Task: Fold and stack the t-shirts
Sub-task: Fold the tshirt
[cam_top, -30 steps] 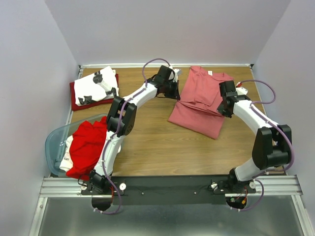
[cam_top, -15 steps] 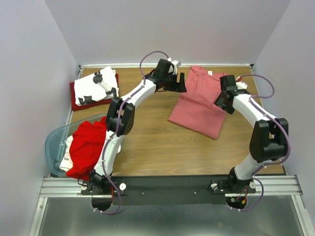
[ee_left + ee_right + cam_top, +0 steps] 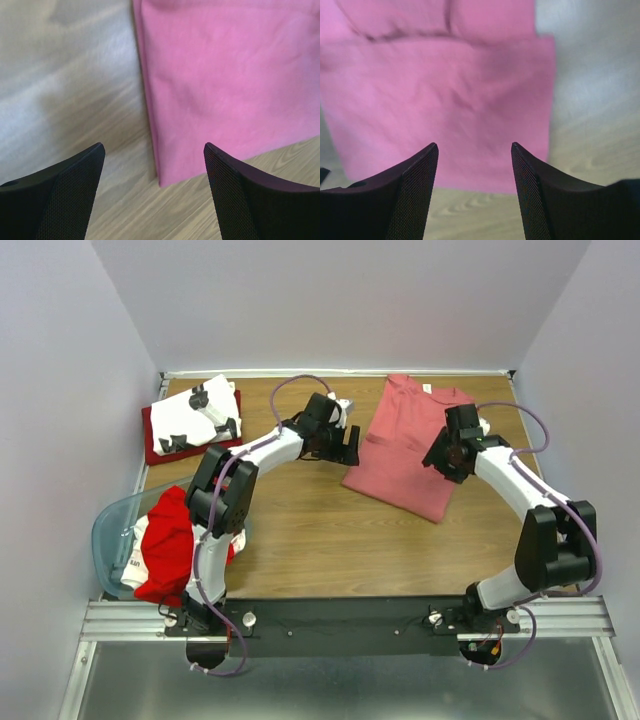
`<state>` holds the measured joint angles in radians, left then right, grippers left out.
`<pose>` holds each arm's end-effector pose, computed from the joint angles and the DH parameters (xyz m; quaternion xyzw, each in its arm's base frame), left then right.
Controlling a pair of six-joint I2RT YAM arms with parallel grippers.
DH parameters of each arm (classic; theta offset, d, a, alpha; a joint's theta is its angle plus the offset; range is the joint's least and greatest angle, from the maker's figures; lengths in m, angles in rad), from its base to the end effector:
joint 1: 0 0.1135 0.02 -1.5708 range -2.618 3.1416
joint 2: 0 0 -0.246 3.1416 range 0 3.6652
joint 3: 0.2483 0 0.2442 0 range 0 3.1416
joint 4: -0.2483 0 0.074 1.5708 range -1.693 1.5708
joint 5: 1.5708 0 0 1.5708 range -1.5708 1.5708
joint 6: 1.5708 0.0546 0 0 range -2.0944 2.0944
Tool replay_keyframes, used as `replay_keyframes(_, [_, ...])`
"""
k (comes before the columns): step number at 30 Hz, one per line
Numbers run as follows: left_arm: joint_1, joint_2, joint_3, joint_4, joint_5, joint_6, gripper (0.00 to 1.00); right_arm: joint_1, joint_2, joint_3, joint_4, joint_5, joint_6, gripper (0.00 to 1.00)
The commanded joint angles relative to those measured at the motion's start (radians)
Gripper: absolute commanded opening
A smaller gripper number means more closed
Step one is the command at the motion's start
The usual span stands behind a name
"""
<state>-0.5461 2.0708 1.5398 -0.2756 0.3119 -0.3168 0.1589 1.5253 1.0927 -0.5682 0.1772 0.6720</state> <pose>0.3841 -0.2530 0.1703 0.1624 0.9040 -0.2850 0.2743 0.3153 0.0408 0.2069 0.2666 0.9183 0.0353 0.2905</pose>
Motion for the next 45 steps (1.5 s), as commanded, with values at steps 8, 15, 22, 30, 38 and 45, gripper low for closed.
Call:
replay_keyframes(8, [-0.014, -0.090, -0.127, 0.029, -0.060, 0.027, 0.86, 0.002, -0.307, -0.280, -0.047, -0.076, 0.116, 0.68])
replay_keyframes(15, [-0.014, -0.090, -0.159, 0.044, -0.042, 0.024, 0.86, 0.002, -0.379, -0.416, -0.059, -0.070, 0.170, 0.66])
replay_keyframes(22, [-0.015, -0.097, -0.159, 0.050, -0.027, 0.016, 0.86, 0.001, -0.318, -0.432, -0.033, -0.001, 0.136, 0.59])
replay_keyframes(30, [-0.014, -0.106, -0.178, 0.053, -0.034, 0.021, 0.86, 0.002, -0.240, -0.473, 0.036, -0.008, 0.117, 0.53])
replay_keyframes(38, [-0.023, -0.107, -0.178, 0.049, -0.057, 0.022, 0.85, 0.002, -0.185, -0.502, 0.091, -0.001, 0.101, 0.45])
replay_keyframes(45, [-0.026, -0.104, -0.168, 0.046, -0.048, 0.013, 0.84, 0.001, -0.226, -0.468, 0.093, 0.007, 0.097, 0.43])
